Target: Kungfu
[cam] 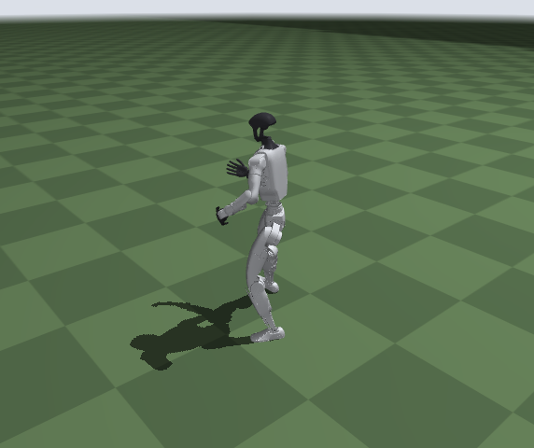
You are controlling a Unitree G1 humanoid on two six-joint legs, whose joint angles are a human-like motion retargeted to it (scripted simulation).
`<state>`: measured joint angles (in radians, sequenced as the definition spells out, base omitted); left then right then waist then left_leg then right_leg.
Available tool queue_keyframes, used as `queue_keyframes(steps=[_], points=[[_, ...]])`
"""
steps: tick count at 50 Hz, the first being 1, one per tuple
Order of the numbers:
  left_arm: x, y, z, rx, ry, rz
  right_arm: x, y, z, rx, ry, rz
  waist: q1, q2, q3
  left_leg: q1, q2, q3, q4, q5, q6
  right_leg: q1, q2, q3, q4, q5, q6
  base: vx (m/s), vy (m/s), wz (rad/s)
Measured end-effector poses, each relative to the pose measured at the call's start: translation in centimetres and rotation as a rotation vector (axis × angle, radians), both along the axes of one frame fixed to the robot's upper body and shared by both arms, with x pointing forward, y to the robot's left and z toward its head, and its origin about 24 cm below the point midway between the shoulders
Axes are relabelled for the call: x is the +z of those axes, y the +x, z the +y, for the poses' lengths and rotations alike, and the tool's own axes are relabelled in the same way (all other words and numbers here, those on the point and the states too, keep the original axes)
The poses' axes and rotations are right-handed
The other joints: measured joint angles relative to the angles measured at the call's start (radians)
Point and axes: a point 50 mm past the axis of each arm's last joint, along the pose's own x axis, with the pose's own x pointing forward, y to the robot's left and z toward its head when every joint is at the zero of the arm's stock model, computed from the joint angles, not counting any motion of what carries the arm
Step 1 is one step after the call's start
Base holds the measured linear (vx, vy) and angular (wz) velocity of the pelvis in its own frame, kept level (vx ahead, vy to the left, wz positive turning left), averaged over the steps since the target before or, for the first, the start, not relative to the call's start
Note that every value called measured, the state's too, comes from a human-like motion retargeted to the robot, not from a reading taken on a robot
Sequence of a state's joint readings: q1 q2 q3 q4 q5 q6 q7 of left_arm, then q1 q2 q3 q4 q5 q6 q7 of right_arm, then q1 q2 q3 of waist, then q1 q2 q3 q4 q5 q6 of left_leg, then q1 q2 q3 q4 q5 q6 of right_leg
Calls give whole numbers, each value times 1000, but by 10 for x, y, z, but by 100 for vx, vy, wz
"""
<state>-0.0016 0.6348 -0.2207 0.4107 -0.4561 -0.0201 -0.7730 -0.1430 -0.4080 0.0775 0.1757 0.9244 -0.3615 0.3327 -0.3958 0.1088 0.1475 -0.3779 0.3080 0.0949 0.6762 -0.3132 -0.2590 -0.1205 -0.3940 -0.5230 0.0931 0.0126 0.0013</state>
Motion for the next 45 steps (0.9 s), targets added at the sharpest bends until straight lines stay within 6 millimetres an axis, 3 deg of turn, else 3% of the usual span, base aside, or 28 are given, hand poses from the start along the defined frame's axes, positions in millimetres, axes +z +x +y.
queue_keyframes(steps=[3,7,10,12,17,18,20,22,24,27,30,33,36,39,42,45], points=[[-5,-13,3,258,-261,0,-42,-32,-11,68,100,184,11,-13,-57,17,-50,-12,-31,-7,28,97,27,-67,-91,17,-31,53,46,36],[-20,-44,9,523,-479,43,-97,-84,-11,93,302,403,68,-63,-156,82,-116,59,-177,50,93,86,101,144,26,32,87,51,37,27],[-40,-78,6,664,-598,105,-131,-128,2,76,481,526,107,-82,-206,148,-139,124,-314,122,123,67,224,236,142,-20,115,40,33,18],[-52,-101,-2,753,-687,130,-148,-156,18,57,604,581,95,-80,-219,184,-152,134,-390,155,137,66,313,246,202,-87,100,27,28,59],[-66,-158,-24,816,-876,152,-170,-212,64,-22,940,644,21,-112,-224,247,-225,53,-495,153,170,18,533,353,265,-265,18,17,7,95],[-67,-168,-29,827,-910,154,-172,-220,76,-23,1006,657,3,-137,-231,251,-252,46,-498,141,174,9,545,386,222,-267,11,9,-7,61],[-71,-187,-35,868,-958,162,-177,-234,88,-16,1113,703,-37,-202,-248,265,-325,31,-493,118,195,8,526,409,99,-171,-24,15,-1,34],[-76,-200,-41,940,-976,183,-180,-242,93,9,1153,745,-23,-214,-258,276,-344,38,-499,111,206,40,552,432,71,-209,-130,18,18,-60],[-81,-205,-42,974,-958,205,-182,-243,87,36,1117,776,12,-211,-258,287,-355,57,-500,109,210,56,517,410,87,-233,-83,13,33,-77],[-84,-199,-33,935,-858,249,-185,-238,66,65,973,820,76,-181,-251,320,-352,87,-519,117,209,73,498,363,87,-206,-46,8,36,-60],[-90,-189,-17,871,-681,348,-188,-227,40,90,721,873,124,-144,-230,362,-365,107,-556,131,229,95,495,324,78,-173,-36,-1,37,-14],[-94,-167,4,765,-444,449,-189,-210,18,83,406,919,110,-116,-206,367,-375,64,-555,126,244,110,497,329,69,-172,-26,-8,32,54],[-97,-137,12,600,-187,498,-189,-196,6,84,136,934,137,-110,-200,365,-379,56,-553,128,253,124,481,289,59,-161,-2,-13,23,35],[-95,-93,1,373,57,423,-186,-172,5,127,-22,903,185,-108,-159,363,-379,59,-552,136,264,120,471,272,67,-133,33,-31,17,13],[-84,-50,-26,197,209,230,-173,-139,11,217,-78,810,190,-101,-92,341,-369,65,-534,139,265,100,458,272,93,-100,88,-43,20,8],[-69,-19,-57,100,274,24,-156,-109,16,280,-97,713,166,-92,-43,306,-362,72,-508,132,265,53,439,289,136,-42,204,-39,17,-6]])
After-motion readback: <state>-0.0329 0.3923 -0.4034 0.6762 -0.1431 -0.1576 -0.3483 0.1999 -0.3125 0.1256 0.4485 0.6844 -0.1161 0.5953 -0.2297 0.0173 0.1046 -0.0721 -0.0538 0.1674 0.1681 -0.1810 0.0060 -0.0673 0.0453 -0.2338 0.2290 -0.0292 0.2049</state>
